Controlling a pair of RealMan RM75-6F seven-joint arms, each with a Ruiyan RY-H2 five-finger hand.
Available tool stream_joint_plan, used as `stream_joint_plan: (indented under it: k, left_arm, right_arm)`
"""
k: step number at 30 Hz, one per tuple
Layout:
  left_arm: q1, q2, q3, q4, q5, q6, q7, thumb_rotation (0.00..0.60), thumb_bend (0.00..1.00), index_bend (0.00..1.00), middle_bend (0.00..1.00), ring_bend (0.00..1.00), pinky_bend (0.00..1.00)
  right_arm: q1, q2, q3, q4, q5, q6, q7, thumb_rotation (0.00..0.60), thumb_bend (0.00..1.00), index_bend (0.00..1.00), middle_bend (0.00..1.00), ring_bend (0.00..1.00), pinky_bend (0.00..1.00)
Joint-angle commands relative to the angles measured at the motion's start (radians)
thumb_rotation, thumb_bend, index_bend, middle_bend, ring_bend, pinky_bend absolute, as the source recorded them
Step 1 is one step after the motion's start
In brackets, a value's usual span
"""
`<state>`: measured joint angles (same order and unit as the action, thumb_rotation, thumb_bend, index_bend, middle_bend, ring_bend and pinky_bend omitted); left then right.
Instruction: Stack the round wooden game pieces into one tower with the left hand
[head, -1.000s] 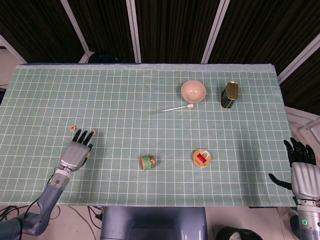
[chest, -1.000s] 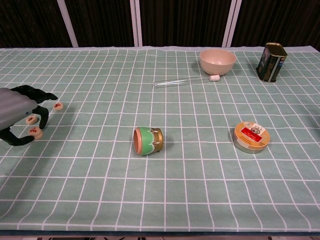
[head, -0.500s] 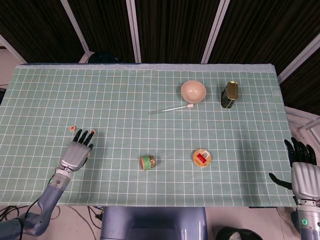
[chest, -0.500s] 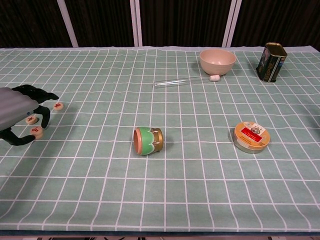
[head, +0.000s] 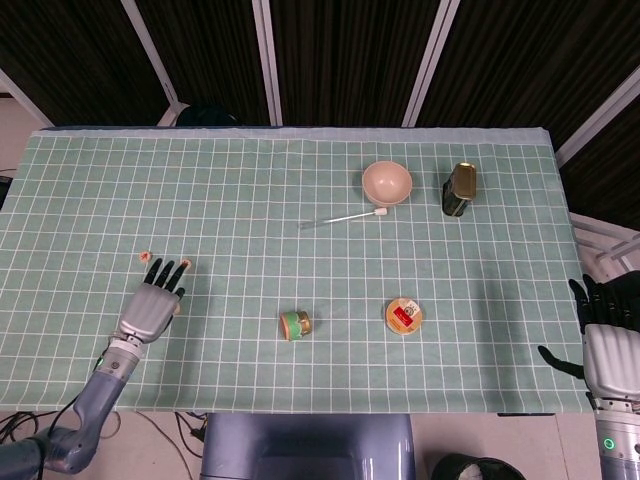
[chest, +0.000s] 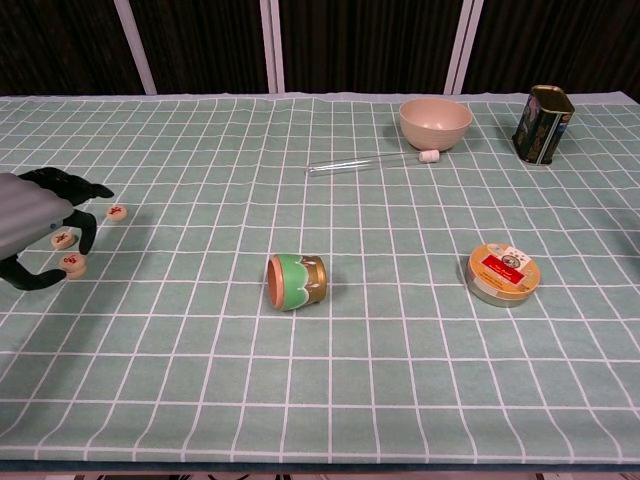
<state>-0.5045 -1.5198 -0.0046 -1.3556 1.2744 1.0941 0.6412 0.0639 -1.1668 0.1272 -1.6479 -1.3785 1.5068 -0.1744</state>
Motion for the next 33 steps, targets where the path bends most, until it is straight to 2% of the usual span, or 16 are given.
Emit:
stream_joint_plan:
  k: [1,7,14,22,26,33]
  left_arm:
    - [0.003,0.006,0.0,-0.007,0.003,0.006,0.0,0.6,0.32,0.43,0.04,0.0,0.0]
    - [0.009,0.01,-0.01,-0.008,0.001,0.031,0.024,0.6,0.31,0.35,0.03,0.0,0.0]
    - [0.009,0.026,-0.058,-0.019,-0.054,0.025,-0.015,0.6,0.24,0.28,0.01,0.0,0.0]
    - [-0.033,0.085,-0.109,-0.022,-0.133,-0.106,-0.144,0.6,0.24,0.31,0.04,0.0,0.0]
    - [-0.06,0.105,-0.114,0.001,-0.153,-0.173,-0.175,0.6,0.24,0.31,0.03,0.0,0.0]
    - [-0.081,0.13,-0.115,-0.003,-0.165,-0.193,-0.177,0.6,0.26,0.36,0.03,0.0,0.0]
  right_arm:
    - [-0.001,0.0,-0.001,-0.001,-0.002,0.001,-0.001,0.6,0.23,0.05,0.01,0.04,0.0]
    - [0.0,-0.003,-0.002,0.0,-0.004,0.002,-0.009,0.6,0.23,0.05,0.01,0.04,0.0]
    - [-0.002,-0.003,0.0,-0.002,0.001,0.003,-0.006,0.6,0.23,0.05,0.01,0.04,0.0]
    - [-0.002,-0.005,0.0,-0.005,0.002,0.004,-0.007,0.6,0.23,0.05,0.01,0.04,0.0]
    - [-0.003,-0.007,0.002,-0.007,0.006,0.005,-0.011,0.6,0.23,0.05,0.01,0.04,0.0]
    - [-0.002,-0.01,0.004,-0.01,0.015,0.002,-0.016,0.6,0.23,0.05,0.01,0.04,0.0]
